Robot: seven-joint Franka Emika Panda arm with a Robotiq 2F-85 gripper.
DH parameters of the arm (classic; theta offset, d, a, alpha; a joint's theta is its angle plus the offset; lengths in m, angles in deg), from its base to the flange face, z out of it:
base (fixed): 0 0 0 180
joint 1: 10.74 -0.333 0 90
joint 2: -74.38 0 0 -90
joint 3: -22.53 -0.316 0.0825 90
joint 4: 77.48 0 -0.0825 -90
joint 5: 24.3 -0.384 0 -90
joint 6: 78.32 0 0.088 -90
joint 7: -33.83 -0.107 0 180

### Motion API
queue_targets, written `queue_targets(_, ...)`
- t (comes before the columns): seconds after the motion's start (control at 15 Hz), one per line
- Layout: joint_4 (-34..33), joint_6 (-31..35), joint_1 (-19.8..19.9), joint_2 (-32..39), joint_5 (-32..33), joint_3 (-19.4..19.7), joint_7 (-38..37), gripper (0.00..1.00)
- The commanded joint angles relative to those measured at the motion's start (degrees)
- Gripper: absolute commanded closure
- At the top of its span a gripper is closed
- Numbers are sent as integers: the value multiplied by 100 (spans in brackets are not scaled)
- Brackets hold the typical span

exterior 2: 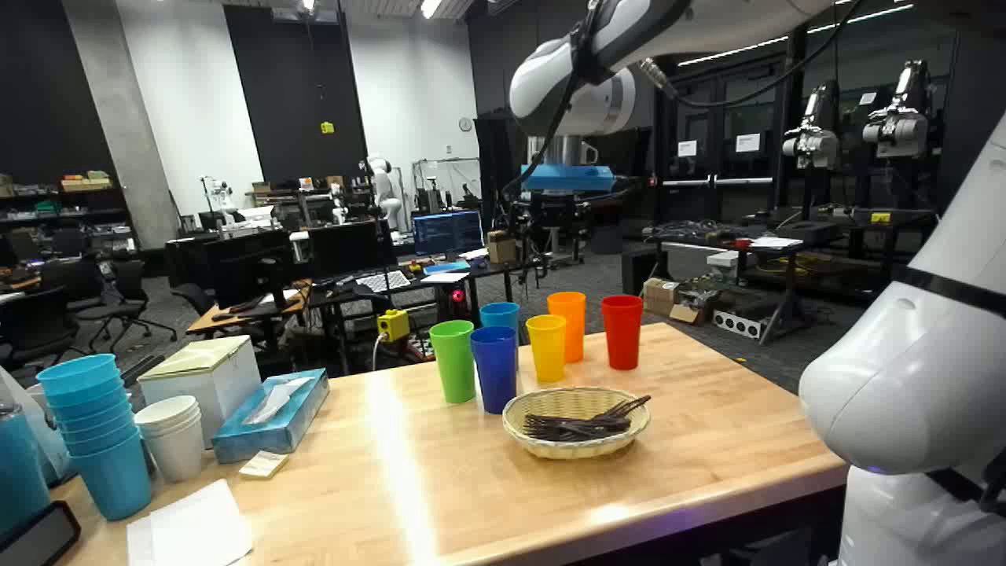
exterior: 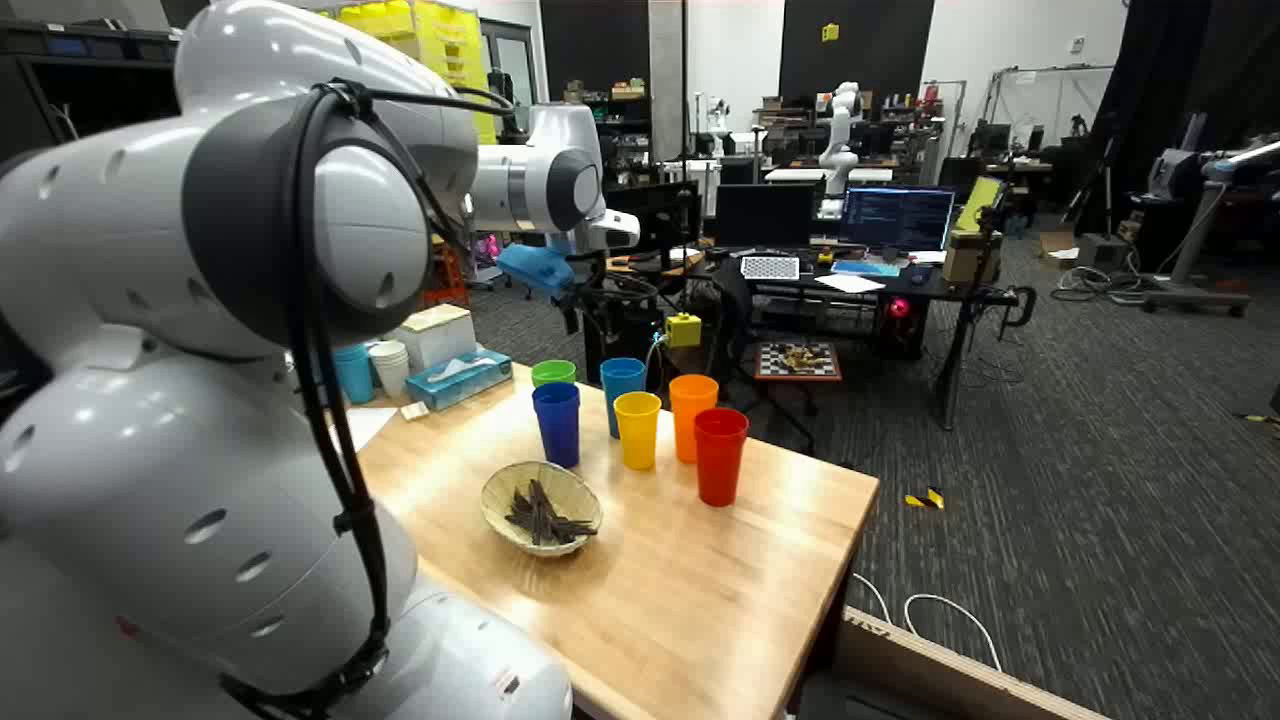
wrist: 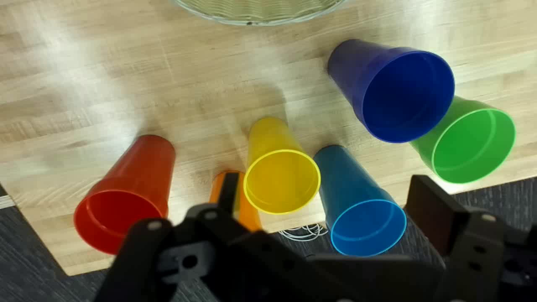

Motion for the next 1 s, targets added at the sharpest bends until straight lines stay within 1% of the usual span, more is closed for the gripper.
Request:
queue_targets(0.0,-11,-8,-102,13,38,90,-28,0)
queue_targets(0.47,-17,-8,-102,13,38,90,-28,0)
queue_targets(0.6,36,12,-82,28,248,58,19,0)
queue_targets(0.93,392,617,-129,153,542,37,110,0)
